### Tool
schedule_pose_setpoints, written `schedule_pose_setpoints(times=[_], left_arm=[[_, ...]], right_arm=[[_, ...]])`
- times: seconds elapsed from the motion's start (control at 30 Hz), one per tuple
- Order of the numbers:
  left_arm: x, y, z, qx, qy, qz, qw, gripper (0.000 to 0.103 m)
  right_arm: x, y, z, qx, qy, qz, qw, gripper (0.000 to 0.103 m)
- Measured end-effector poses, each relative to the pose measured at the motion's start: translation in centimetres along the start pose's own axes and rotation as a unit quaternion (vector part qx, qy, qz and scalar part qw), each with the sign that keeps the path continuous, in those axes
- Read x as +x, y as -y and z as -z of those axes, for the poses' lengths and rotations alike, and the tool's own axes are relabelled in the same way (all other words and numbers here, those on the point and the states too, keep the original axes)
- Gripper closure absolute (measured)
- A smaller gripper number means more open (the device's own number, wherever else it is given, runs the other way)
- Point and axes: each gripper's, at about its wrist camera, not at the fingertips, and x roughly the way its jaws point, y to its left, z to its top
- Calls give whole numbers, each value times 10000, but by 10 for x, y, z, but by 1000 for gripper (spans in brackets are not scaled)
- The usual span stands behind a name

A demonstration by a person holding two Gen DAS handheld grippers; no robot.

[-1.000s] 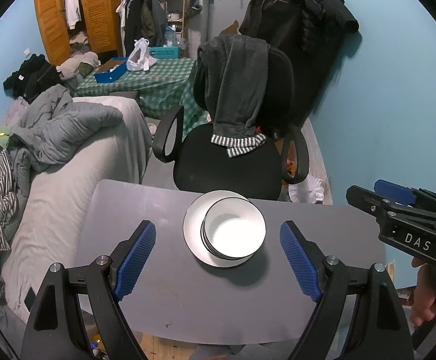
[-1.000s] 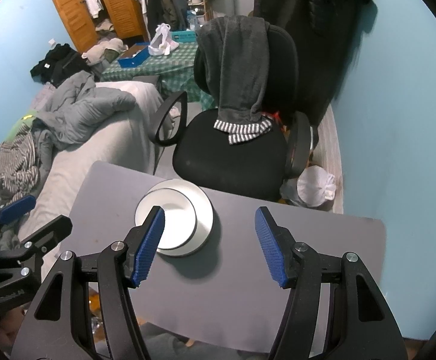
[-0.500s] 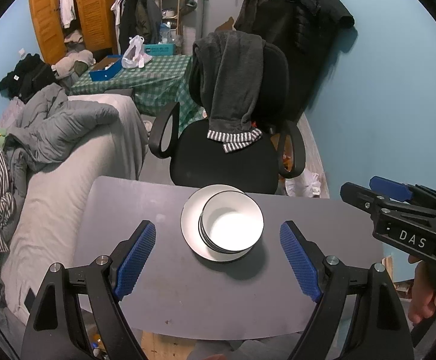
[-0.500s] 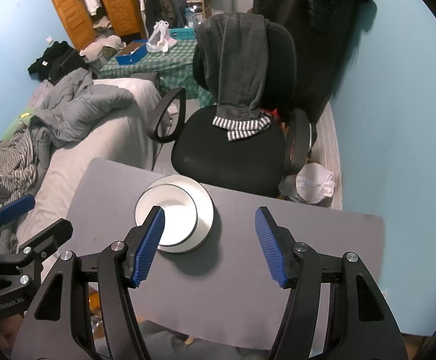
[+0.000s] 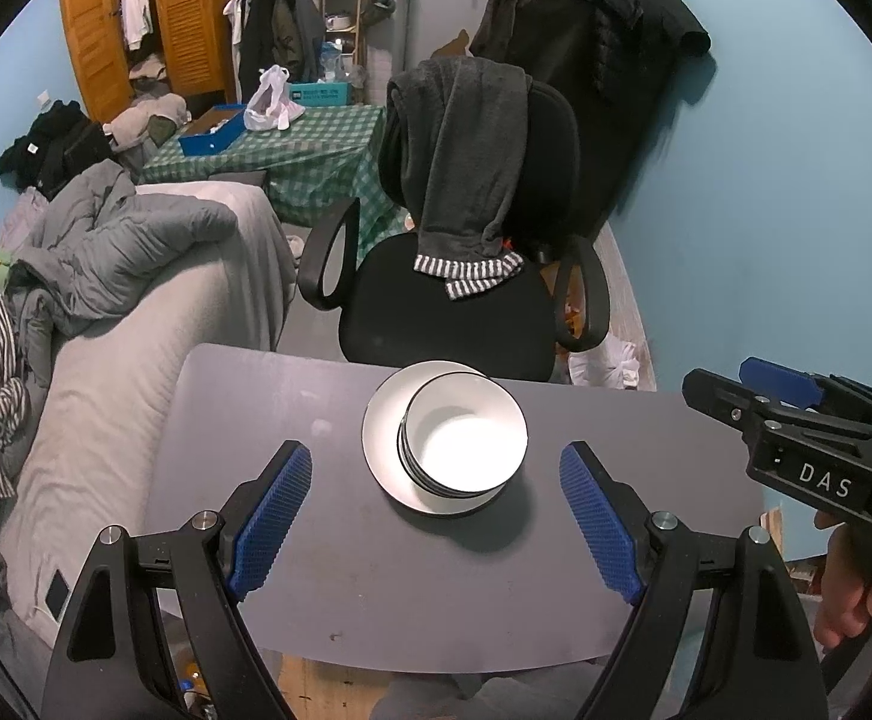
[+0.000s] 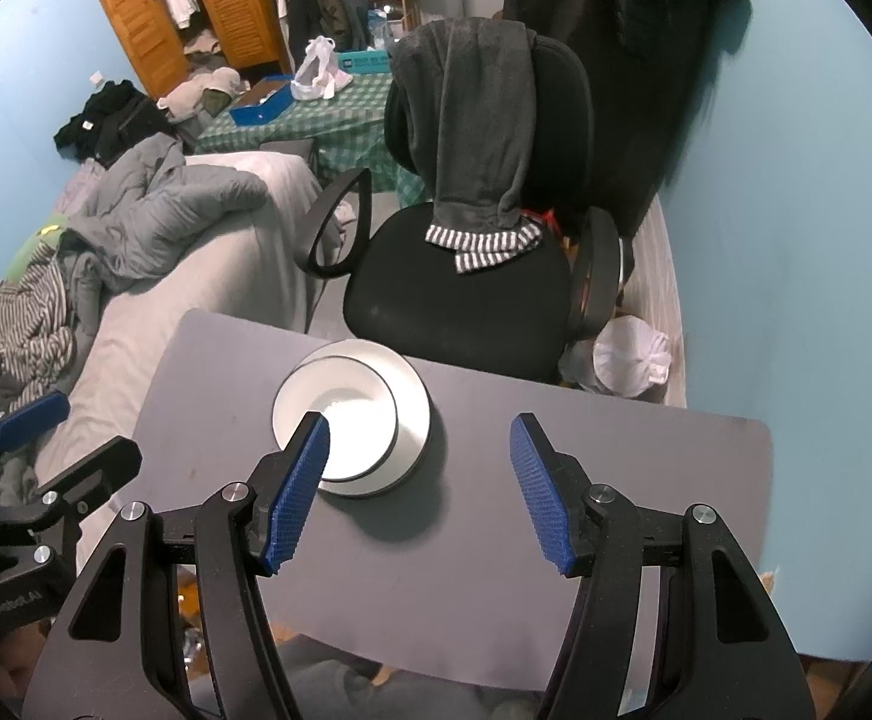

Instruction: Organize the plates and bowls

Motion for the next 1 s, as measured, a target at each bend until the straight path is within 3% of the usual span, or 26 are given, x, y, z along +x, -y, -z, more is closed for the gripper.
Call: schedule_pose_setpoints(times=[1.0], left_arm=[[-2,10,3,-61,-45,-12,10000,17]], right_arm=[[-3,-1,4,-1,-26,-16,10000,42]])
